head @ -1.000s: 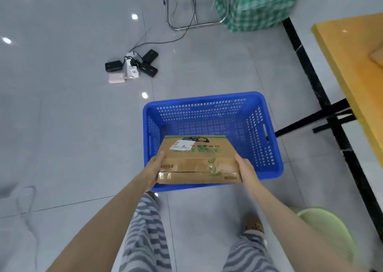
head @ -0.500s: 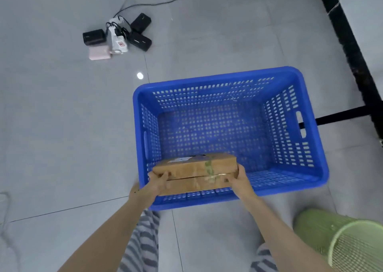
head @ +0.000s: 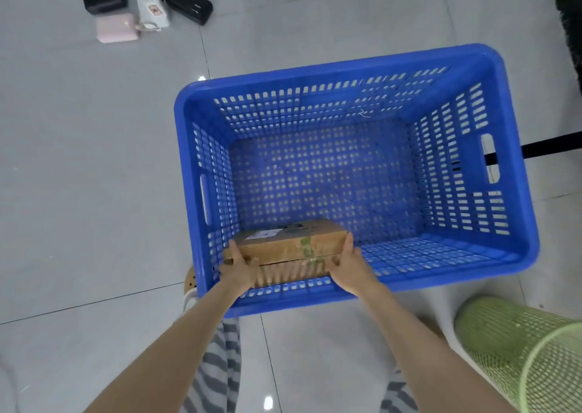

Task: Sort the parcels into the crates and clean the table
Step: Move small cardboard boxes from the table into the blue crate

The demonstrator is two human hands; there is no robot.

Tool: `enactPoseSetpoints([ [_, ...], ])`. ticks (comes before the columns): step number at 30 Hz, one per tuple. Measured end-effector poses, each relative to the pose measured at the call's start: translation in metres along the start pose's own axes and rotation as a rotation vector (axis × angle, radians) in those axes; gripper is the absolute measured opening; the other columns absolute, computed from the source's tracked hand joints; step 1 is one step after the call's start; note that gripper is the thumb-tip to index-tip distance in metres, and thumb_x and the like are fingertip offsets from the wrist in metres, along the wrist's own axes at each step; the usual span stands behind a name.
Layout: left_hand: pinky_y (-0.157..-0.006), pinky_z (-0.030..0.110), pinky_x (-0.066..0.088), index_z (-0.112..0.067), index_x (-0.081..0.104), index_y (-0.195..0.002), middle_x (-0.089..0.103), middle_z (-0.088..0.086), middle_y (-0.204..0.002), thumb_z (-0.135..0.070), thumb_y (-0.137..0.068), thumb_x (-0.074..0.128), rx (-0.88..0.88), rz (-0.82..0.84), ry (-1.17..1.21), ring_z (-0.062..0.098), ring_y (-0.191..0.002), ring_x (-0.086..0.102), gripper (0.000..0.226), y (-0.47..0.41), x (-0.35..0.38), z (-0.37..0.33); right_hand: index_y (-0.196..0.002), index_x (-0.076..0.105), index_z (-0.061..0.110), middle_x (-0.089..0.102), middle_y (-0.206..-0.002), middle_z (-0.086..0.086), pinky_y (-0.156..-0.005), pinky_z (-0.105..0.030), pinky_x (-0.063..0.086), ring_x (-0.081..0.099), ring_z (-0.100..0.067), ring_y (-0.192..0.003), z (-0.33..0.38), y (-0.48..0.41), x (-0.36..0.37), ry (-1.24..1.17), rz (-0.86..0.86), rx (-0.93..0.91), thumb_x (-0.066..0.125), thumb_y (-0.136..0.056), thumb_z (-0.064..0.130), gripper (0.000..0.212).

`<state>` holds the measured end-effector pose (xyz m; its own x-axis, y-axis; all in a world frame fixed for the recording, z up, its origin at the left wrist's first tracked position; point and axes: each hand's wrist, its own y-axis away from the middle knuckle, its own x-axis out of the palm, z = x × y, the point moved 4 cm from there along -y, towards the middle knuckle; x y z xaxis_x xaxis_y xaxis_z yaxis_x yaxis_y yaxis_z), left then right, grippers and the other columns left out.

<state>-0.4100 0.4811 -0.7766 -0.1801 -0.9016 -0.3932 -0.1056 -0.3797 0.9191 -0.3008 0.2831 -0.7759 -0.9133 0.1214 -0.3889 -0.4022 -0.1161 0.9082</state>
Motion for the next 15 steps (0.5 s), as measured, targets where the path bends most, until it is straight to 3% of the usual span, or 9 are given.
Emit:
enactPoseSetpoints([
  [3,-0.115,0.044,0.009,-0.015,-0.005,-0.151,-0.023,0.016,-0.153,-0.026,-0.101,0.035,0.059,-0.023,-0.168,0.036,-0.143,-0.008,0.065,0.000,0.001,-0.011,-0.148,-0.017,0.006,0.008,-0.157,-0.016,-0.112,-0.044,0.028,0.026,-0.033,-0.140,0.002,-0.002,0.001,0.025,0.061,-0.001,0.039,-0.098,0.039,0.082],
  [6,-0.117,0.043,0.003,-0.003,-0.005,-0.149,-0.018,0.013,-0.156,-0.009,-0.094,0.035,0.175,-0.046,-0.385,0.030,-0.145,-0.013,0.068,-0.003,-0.001,-0.016,-0.148,-0.018,0.006,-0.004,-0.159,-0.011,-0.115,-0.045,0.022,0.017,-0.030,-0.144,0.003,-0.002,0.002,0.079,0.057,0.004,0.042,-0.098,0.041,0.086],
  [11,-0.117,0.045,0.001,-0.024,-0.008,-0.151,-0.018,0.013,-0.157,-0.009,-0.093,0.037,0.306,0.048,-0.614,0.030,-0.145,-0.014,0.075,-0.003,-0.005,-0.012,-0.149,-0.015,0.003,-0.006,-0.160,-0.008,-0.117,-0.046,0.009,0.004,-0.025,-0.147,0.004,0.001,0.002,0.150,0.034,0.053,0.035,-0.100,0.038,0.078],
  [15,-0.117,0.046,0.002,-0.025,-0.007,-0.151,-0.018,0.010,-0.157,-0.011,-0.093,0.038,0.349,0.049,-0.658,0.028,-0.145,-0.013,0.076,0.009,-0.010,-0.017,-0.149,-0.013,0.003,-0.010,-0.160,-0.008,-0.120,-0.041,0.009,0.001,-0.023,-0.148,0.011,0.011,-0.001,0.075,-0.073,0.039,0.040,-0.098,0.033,0.079],
])
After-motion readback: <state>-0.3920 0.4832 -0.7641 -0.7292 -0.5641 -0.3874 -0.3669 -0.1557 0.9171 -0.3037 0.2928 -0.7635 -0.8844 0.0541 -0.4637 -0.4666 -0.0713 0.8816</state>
